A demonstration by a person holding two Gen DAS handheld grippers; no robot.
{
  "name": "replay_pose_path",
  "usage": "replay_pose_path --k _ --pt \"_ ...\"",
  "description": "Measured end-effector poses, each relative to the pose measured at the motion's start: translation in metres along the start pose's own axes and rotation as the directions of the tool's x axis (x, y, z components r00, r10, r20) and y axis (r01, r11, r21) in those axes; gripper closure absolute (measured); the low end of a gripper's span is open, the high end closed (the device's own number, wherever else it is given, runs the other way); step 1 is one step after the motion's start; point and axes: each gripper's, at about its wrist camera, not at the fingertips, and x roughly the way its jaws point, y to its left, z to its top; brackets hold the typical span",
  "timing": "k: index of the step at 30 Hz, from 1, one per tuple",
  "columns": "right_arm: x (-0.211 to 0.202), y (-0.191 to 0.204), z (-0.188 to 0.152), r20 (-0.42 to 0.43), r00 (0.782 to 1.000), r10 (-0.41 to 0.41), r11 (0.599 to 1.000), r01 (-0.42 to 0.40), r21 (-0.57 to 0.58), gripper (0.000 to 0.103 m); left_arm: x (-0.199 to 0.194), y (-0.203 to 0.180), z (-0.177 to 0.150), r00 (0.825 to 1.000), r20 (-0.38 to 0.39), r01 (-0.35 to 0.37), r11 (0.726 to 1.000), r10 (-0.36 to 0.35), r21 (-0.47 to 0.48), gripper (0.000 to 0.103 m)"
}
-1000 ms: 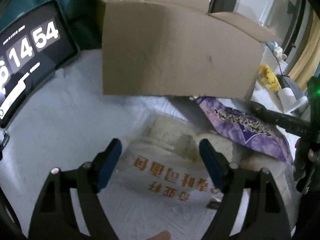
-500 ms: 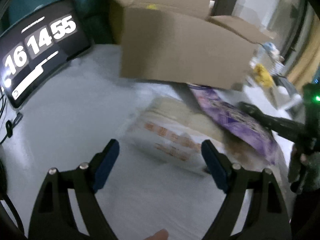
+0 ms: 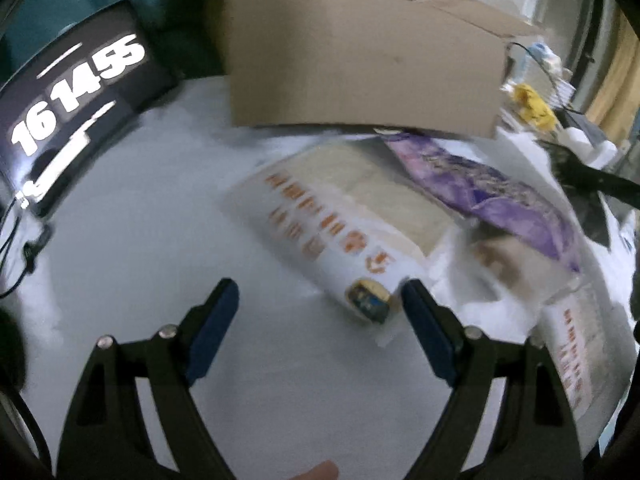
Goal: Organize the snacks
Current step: 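Grasp the black snack bag with right gripper while left reaches toward bread bag, then grasp the bread loaf bag with left gripper while right carries black bag to box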
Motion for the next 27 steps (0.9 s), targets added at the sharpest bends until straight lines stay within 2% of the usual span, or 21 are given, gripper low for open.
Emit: replay_pose_path --k 4,7,10,12,16,18,21,23,27 --pt "-0.003 -0.001 0.001 0.007 1.0 0.01 1.0 -0.01 -0.001 0.082 -0.008 0.039 -0.005 0.999 0.013 -0.05 0.996 0.051 -0.077 0.018" --pt "-0.003 0.0 0.002 0.015 1.0 0.017 1.0 -0.017 0.001 0.082 -0.019 0.051 -0.001 0.998 0.048 -0.022 0.993 0.028 -0.118 0.018" --pt "-0.003 0.005 0.003 0.024 0.999 0.025 1.0 -0.025 0.001 0.082 -0.027 0.038 0.008 0.995 0.096 0.04 0.991 -0.028 -0.125 0.017" --pt "-0.005 0.005 0.005 0.029 0.999 0.029 1.0 -0.029 -0.002 0.082 -0.021 0.018 0.018 0.991 0.111 0.093 0.99 -0.081 -0.107 0.006" --pt "-0.009 0.007 0.009 0.04 0.998 0.04 0.999 -0.04 -0.006 0.082 0.005 -0.012 0.034 0.992 0.067 0.116 0.99 -0.111 -0.077 0.005" --pt "-0.011 0.007 0.011 0.046 0.998 0.045 0.999 -0.045 -0.008 0.082 0.022 -0.019 0.04 0.996 0.024 0.091 0.993 -0.09 -0.078 0.005" --pt "-0.015 0.009 0.013 0.052 0.997 0.054 0.998 -0.053 -0.022 0.082 0.038 -0.025 0.043 1.0 -0.004 0.012 0.999 -0.012 -0.052 0.005" --pt "-0.016 0.009 0.014 0.055 0.997 0.058 0.998 -0.057 -0.026 0.082 0.047 -0.023 0.041 1.0 -0.027 0.011 0.999 -0.012 -0.05 0.004" --pt "-0.016 0.008 0.017 0.062 0.995 0.074 0.997 -0.073 -0.028 0.085 0.046 -0.025 0.038 1.0 -0.02 0.004 1.0 -0.004 -0.001 0.003"
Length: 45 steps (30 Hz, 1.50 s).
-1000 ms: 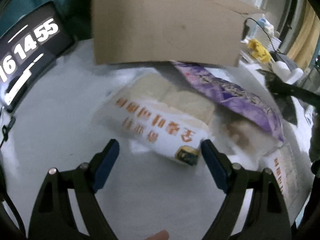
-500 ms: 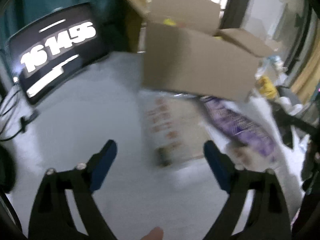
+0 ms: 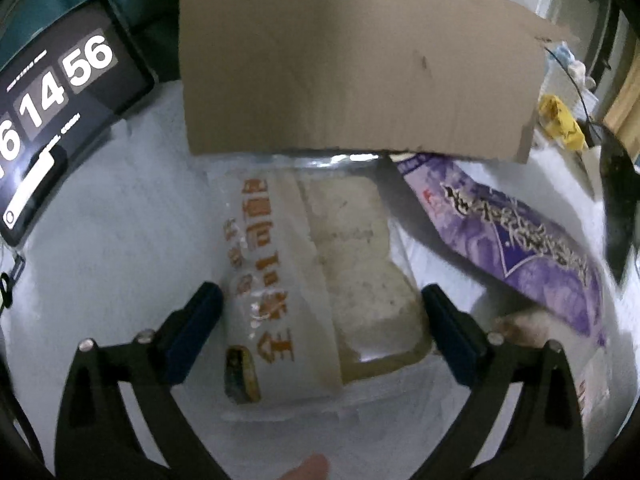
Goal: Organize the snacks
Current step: 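Grasp the bread loaf bag with left gripper while right carries black bag to box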
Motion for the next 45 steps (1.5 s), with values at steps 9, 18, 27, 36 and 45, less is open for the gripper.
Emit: replay_pose_path --k 9,18,27,36,45 --pt "-0.005 0.011 0.007 0.025 1.0 0.009 1.0 -0.009 -0.028 0.091 -0.032 0.021 -0.016 0.996 0.026 0.086 0.996 -0.085 -0.02 0.023" --pt "-0.03 0.028 0.024 0.1 0.995 0.013 0.998 -0.006 -0.066 0.091 -0.1 0.035 -0.023 0.983 0.166 0.083 0.996 -0.075 -0.041 0.023" --pt "-0.055 0.043 0.057 0.192 0.981 0.018 0.994 0.002 -0.106 0.091 -0.158 0.043 0.007 0.94 0.336 0.059 0.998 -0.054 -0.005 0.023" --pt "-0.064 0.051 0.103 0.282 0.959 0.024 0.992 0.013 -0.128 0.091 -0.178 0.048 0.063 0.889 0.455 0.04 0.999 -0.05 0.032 0.022" --pt "-0.048 0.053 0.149 0.328 0.944 0.03 0.989 0.02 -0.147 0.091 -0.16 0.05 0.13 0.871 0.488 0.031 0.998 -0.054 0.056 0.022"
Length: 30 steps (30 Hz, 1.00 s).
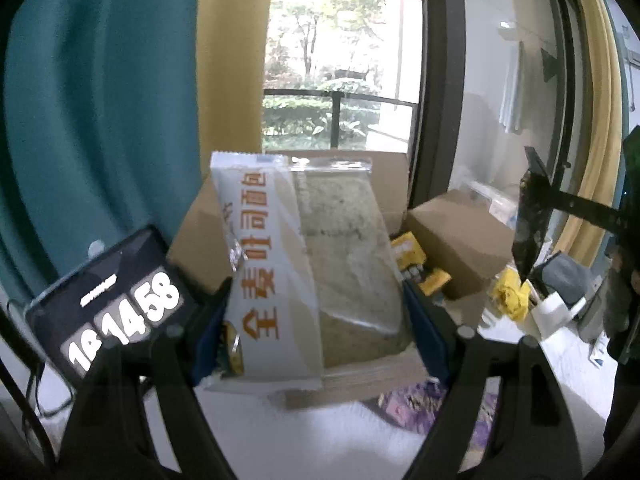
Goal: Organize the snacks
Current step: 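Grasp the bread loaf bag with left gripper while right carries black bag to box, then release both bags into the box and withdraw both grippers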
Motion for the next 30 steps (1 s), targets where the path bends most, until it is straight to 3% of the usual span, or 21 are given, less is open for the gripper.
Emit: replay_pose_path --k 8,17,18,20,21,22,24,30 --pt "0.042 -0.008 0.014 -0.004 1.0 -0.001 1.0 0.001 0.0 0.091 0.057 0.004 0.023 1.0 -0.016 0.013 1.0 -0.013 0.024 0.022" --pt "0.114 -0.026 0.015 -0.082 0.996 -0.033 0.999 0.036 0.035 0.091 0.127 0.017 0.047 0.997 -0.068 0.042 0.999 -0.041 0.017 0.021" --pt "0.126 -0.032 0.015 -0.095 0.995 -0.042 0.997 0.047 0.057 0.089 0.137 0.019 0.049 0.995 -0.086 0.043 0.999 -0.043 0.007 0.021" --pt "0.14 -0.039 0.018 -0.123 0.989 -0.076 0.994 0.085 0.073 0.075 0.153 0.02 0.052 0.992 -0.12 0.027 1.0 -0.028 -0.004 0.019" --pt "0.144 -0.042 0.019 -0.121 0.988 -0.091 0.992 0.101 0.077 0.058 0.156 0.02 0.053 0.993 -0.115 0.021 1.0 -0.022 -0.008 0.017" --pt "0.143 -0.043 0.019 -0.109 0.99 -0.09 0.992 0.099 0.082 0.052 0.158 0.019 0.054 0.994 -0.109 0.016 1.0 -0.017 -0.008 0.016" --pt "0.139 -0.042 0.019 -0.096 0.991 -0.089 0.993 0.096 0.074 0.052 0.158 0.019 0.054 0.994 -0.105 0.024 1.0 -0.025 -0.016 0.01" --pt "0.128 -0.039 0.012 -0.107 0.991 -0.081 0.994 0.088 0.059 0.052 0.144 0.01 0.055 0.995 -0.086 0.04 0.999 -0.042 -0.022 0.009"
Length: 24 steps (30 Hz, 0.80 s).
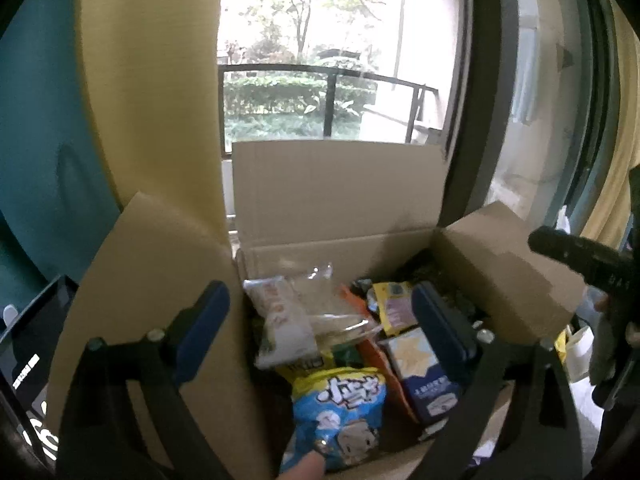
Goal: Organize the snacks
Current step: 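Release both bags into the box and withdraw both grippers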
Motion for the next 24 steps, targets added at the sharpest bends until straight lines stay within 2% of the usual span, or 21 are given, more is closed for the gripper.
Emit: replay_pose_path --k 7,14,24 --pt "-0.021 0.011 -0.008 -0.005 1.0 0.008 1.0 -0.008 -0.011 0.052 -0.037 -0.013 -0.007 0.999 0.036 0.006 1.0 -0.007 0.019 0.009" --pt "-0.059 0.026 -0.022 -0.002 1.0 0.012 1.0 -0.012 -0.027 0.052 -0.083 -0.027 -0.026 0.998 0.053 0.016 1.0 -0.017 0.026 0.009" --pt "-0.11 0.036 -0.064 -0.027 1.0 0.016 1.0 -0.016 -0.013 0.051 -0.124 -0.048 -0.067 0.998 0.034 0.049 0.999 -0.05 0.02 0.009"
